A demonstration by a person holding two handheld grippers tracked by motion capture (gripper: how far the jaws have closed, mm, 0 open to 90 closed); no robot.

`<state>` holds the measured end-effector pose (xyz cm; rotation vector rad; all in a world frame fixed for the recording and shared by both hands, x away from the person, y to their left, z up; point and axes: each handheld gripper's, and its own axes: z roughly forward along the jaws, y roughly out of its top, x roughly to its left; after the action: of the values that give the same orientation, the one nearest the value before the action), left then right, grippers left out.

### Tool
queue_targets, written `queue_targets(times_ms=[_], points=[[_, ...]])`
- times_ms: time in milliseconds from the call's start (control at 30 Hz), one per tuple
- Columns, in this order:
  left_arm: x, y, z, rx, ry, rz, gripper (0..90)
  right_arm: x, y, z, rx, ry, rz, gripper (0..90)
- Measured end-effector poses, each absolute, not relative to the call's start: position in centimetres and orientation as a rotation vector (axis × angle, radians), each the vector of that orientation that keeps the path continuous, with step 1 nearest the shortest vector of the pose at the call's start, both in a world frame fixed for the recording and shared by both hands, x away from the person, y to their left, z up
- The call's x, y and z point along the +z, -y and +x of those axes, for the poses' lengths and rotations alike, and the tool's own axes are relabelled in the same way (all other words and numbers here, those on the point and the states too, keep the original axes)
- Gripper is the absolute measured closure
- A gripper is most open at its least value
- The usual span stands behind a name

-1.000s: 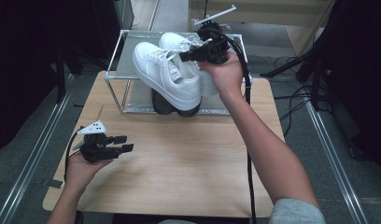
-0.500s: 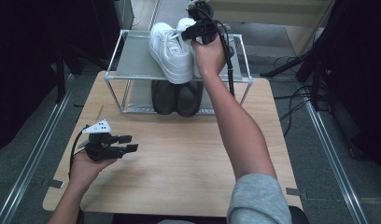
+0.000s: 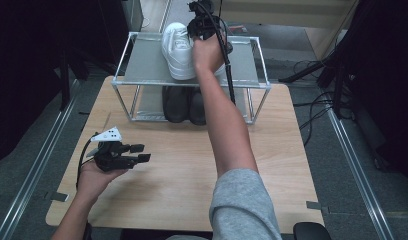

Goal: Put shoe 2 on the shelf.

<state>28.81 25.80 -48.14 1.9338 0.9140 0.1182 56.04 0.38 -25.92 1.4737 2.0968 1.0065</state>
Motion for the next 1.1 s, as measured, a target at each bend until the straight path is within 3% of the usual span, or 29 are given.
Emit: queue_targets(times_ms=[600,900,1100], points=[[-48.0,-25.1,29.0,0.117,-0.891,1.959,47.8,-26.8,-2.9,54.6,0.971,-2.031,1.564,71.6],[-48.1,-24.9,29.1,0.114,-0.894,1.973,47.8,-27.6,-2.3,53.9,1.053,-2.039,1.504,53.9],[-48.2,-24.9,29.2,0.111,-0.895,1.978,47.7,-27.5,-1.1,53.4,1.121,-2.087,1.445,50.8]])
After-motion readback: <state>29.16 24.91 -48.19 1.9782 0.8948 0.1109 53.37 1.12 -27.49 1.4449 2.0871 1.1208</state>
